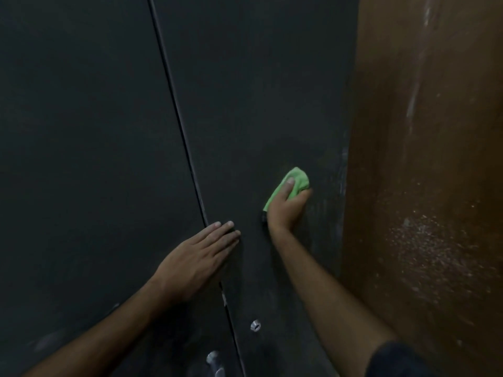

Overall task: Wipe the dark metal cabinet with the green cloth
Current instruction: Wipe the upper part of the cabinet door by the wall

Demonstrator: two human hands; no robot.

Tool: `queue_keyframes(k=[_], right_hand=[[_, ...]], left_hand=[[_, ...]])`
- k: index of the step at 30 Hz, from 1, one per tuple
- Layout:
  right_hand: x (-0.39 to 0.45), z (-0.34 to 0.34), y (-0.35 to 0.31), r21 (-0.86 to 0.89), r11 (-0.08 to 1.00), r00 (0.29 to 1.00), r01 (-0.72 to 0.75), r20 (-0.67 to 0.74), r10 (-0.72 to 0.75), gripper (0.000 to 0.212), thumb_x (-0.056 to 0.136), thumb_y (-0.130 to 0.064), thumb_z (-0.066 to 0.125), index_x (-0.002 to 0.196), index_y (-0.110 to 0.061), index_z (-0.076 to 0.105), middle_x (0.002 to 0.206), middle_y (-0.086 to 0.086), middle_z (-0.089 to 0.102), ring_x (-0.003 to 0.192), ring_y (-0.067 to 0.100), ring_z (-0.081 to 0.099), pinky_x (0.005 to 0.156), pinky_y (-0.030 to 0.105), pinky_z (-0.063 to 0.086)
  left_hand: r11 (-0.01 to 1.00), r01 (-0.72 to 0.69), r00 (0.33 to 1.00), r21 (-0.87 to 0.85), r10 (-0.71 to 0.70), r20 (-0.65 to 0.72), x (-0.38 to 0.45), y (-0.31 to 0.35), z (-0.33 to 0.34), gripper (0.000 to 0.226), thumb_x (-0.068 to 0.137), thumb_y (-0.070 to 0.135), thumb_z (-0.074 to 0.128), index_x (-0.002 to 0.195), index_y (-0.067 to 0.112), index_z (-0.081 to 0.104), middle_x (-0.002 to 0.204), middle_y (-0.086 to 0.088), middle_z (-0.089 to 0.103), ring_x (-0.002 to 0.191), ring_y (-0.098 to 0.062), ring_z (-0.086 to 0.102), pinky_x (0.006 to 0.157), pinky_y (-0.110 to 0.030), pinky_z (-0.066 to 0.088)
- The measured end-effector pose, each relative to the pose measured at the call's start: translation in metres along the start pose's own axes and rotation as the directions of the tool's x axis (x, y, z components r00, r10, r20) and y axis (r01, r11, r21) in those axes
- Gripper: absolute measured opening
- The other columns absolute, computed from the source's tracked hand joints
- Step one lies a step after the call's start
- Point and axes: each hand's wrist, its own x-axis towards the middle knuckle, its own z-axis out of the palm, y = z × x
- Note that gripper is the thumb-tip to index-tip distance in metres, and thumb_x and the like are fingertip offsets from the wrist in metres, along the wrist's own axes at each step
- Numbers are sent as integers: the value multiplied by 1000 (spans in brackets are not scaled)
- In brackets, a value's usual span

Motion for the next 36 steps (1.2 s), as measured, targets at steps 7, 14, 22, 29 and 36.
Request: queue_keyframes(k=[7,14,22,29,36], right_hand=[[90,13,-33,55,968,963,-245,-98,249,43,103,-31,47,135,-2,43,134,20,56,118,35,57,89,28,39],[99,0,-6,-5,979,967,-202,-157,199,45,103,-30,49,136,1,45,133,23,57,120,35,56,91,21,35],[100,5,13,45,998,998,39,-50,-37,33,99,-33,55,118,-6,55,99,3,64,92,25,61,67,0,35],[178,3,-16,124,970,965,-208,-135,224,44,102,-27,51,135,1,46,133,18,56,120,28,56,96,24,40],[182,-16,16,137,937,915,-323,-207,345,45,103,-24,49,139,0,42,141,18,51,127,29,51,98,22,36]], left_hand=[[1000,2,999,2,-2,-42,0,1,0,66,95,34,61,150,7,38,161,-8,29,153,-27,17,122,-45,17],[999,-10,998,32,12,-65,-1,1,0,64,95,36,59,149,7,41,161,-8,30,153,-27,19,121,-45,17],[999,-20,995,50,24,-94,1,2,-1,59,97,39,56,146,6,47,159,-8,35,150,-26,26,122,-47,24],[999,-10,995,51,15,-99,0,3,1,61,96,37,59,146,5,46,160,-8,34,151,-27,24,123,-46,19],[997,-2,994,73,9,-108,1,3,2,58,100,38,51,147,5,44,160,-8,32,152,-26,22,122,-46,15]])
